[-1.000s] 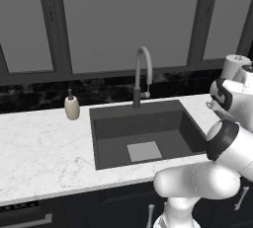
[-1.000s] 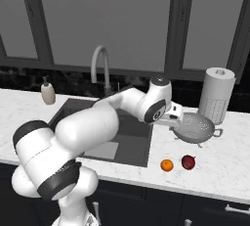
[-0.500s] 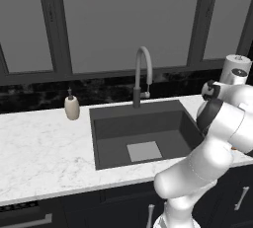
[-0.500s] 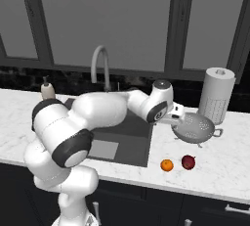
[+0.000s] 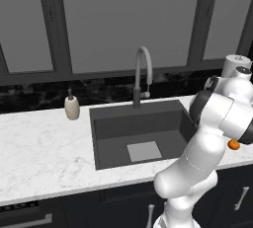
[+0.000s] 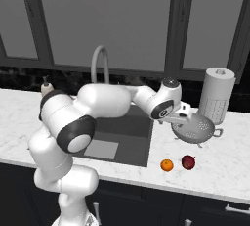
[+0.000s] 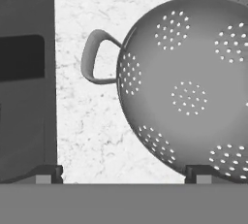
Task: Put the colander in the sink, put the tangerine, pear in the colander, and turn on the sink faucet and pour water over the colander.
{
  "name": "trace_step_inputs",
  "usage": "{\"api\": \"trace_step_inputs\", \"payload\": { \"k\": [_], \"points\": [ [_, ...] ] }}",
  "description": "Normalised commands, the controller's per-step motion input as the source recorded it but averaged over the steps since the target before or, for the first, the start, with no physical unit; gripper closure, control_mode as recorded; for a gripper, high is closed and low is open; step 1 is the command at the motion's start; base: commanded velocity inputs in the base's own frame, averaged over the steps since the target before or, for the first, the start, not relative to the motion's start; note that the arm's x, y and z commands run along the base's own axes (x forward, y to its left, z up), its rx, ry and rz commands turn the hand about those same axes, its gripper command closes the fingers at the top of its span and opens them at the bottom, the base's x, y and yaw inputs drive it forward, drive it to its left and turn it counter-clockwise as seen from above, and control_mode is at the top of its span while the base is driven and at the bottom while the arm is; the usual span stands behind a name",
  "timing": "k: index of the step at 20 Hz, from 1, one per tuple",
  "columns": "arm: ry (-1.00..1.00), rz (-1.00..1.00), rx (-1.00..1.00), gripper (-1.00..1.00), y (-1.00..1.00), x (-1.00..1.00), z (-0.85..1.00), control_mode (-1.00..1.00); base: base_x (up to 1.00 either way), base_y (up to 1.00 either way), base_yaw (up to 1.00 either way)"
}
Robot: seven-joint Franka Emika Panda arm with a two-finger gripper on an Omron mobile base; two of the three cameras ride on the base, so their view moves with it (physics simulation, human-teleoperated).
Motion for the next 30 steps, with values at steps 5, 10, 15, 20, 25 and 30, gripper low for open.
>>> {"api": "trace_step_inputs", "payload": {
  "k": [5, 10, 15, 20, 25, 30],
  "points": [
    [0.0, 0.0, 0.0, -1.0, 0.0, 0.0, -0.18, -1.0, 0.0, 0.0, 0.0],
    [0.0, 0.0, 0.0, -1.0, 0.0, 0.0, -0.21, -1.0, 0.0, 0.0, 0.0],
    [0.0, 0.02, 0.0, -1.0, -0.16, 0.03, -0.18, -1.0, 0.0, 0.0, 0.0],
    [0.0, 0.0, 0.0, -1.0, -0.02, 0.09, -0.14, -1.0, 0.0, 0.0, 0.0],
    [0.0, 0.0, 0.0, -1.0, 0.0, 0.24, -0.1, -1.0, 0.0, 0.0, 0.0],
    [0.0, 0.0, 0.0, -1.0, 0.0, 0.31, -0.06, -1.0, 0.0, 0.0, 0.0]
  ]
}}
